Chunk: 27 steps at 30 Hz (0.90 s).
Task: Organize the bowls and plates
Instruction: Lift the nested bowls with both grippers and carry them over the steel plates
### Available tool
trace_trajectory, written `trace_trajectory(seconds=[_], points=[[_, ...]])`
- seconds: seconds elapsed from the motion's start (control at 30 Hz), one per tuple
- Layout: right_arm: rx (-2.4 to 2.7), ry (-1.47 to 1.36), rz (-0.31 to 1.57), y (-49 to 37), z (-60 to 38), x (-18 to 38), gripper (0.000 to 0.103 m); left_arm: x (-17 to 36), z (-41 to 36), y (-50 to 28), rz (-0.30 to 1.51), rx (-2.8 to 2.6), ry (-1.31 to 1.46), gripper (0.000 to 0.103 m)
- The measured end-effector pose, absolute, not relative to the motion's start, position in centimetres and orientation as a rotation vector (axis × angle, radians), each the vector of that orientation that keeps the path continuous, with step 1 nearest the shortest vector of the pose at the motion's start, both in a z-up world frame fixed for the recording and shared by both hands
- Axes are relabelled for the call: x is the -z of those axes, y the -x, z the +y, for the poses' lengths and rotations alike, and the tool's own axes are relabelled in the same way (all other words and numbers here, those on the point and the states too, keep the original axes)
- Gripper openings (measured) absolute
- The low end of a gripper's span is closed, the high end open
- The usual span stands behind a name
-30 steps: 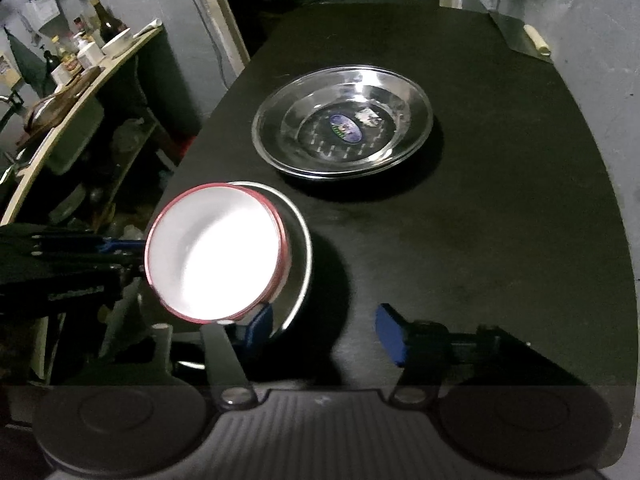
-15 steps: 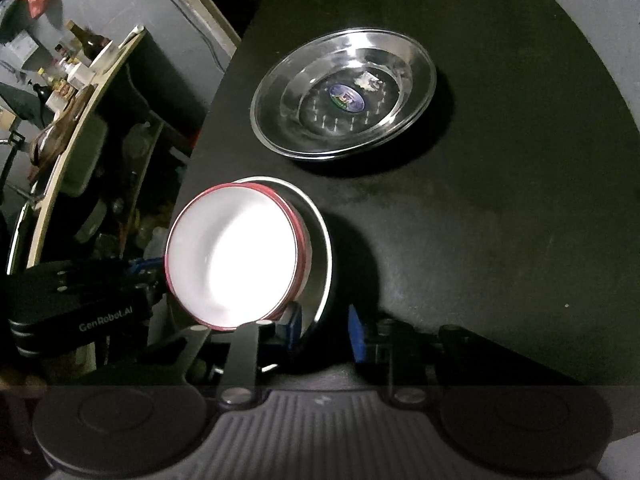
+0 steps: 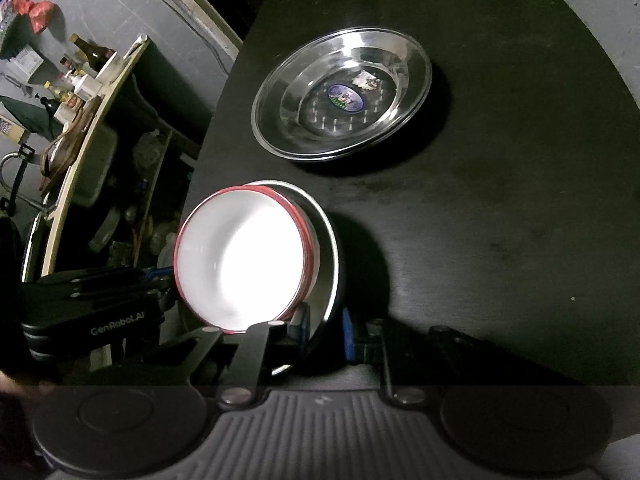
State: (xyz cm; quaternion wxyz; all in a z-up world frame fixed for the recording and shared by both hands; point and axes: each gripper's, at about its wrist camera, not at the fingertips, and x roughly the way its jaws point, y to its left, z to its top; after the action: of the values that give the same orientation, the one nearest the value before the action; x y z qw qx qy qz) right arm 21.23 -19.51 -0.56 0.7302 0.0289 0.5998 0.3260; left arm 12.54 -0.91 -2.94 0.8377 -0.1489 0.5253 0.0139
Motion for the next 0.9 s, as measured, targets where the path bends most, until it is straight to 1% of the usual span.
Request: trace_trajectory(seconds=[0.37, 0.7, 0.9], points=[[-0.685, -0.12, 1.273, -21.6, -22.0, -0.4, 0.019, 2.2, -2.2, -13.9, 1.069, 0.032, 0.319, 0.01], [-0.636, -0.178, 1.175, -22.8, -24.3, -2.3, 0.019, 1.0, -3.3, -16.9, 1.006, 0.094, 0.315, 0.01], [-0.621, -0.194, 1.152, -24.0, -24.6, -2.6, 0.019, 0.4, -3.6, -18.6, 0.979, 0.107, 0.32, 0.01]])
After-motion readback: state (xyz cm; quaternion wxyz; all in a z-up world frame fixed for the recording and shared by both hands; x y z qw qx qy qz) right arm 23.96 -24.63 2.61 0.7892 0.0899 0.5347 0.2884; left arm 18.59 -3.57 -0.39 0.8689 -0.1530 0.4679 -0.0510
